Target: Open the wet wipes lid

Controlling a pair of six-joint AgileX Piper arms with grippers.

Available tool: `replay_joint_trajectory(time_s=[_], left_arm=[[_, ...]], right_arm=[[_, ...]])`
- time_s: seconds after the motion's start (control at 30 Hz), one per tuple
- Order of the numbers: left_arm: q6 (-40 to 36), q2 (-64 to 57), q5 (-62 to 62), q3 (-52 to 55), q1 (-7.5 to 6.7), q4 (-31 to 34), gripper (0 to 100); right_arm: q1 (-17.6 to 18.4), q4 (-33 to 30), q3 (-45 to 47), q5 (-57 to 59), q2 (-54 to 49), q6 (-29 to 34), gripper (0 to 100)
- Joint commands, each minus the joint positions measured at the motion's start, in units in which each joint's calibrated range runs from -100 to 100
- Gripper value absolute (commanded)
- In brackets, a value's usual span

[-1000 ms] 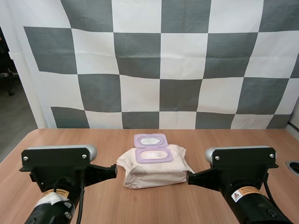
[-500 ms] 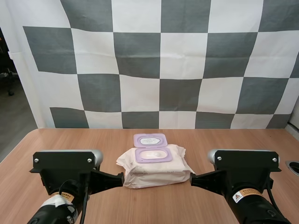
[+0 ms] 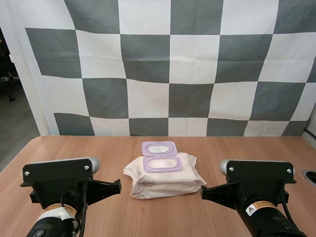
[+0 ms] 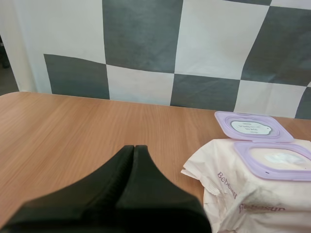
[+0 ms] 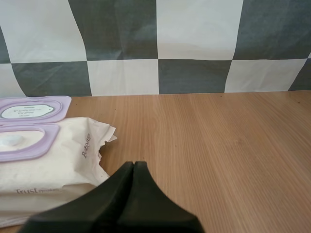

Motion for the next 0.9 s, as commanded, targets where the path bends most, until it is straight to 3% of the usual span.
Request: replay_joint_trajectory(time_s=[0.0, 0.13, 0.37, 0.87], left_arm=[[-4.2, 0.0, -0.1, 0.0, 0.05, 2.9, 0], [-4.6, 0.0, 0.1, 0.0, -0.3, 2.9, 0], [-4.7, 0.0, 0.3, 0.0, -2.89, 3.4, 0], [-4.7, 0.0, 0.3, 0.0, -2.26, 3.4, 0]], right_arm=[[0.0, 0.0, 0.0, 0.1, 0.0, 0.0, 0], [0.0, 0.0, 0.0, 0.1, 0.0, 0.0, 0], [-0.8, 0.0, 0.0, 0.1, 0.0, 0.0, 0], [-0.9, -0.1, 0.0, 0.1, 0.0, 0.0, 0]])
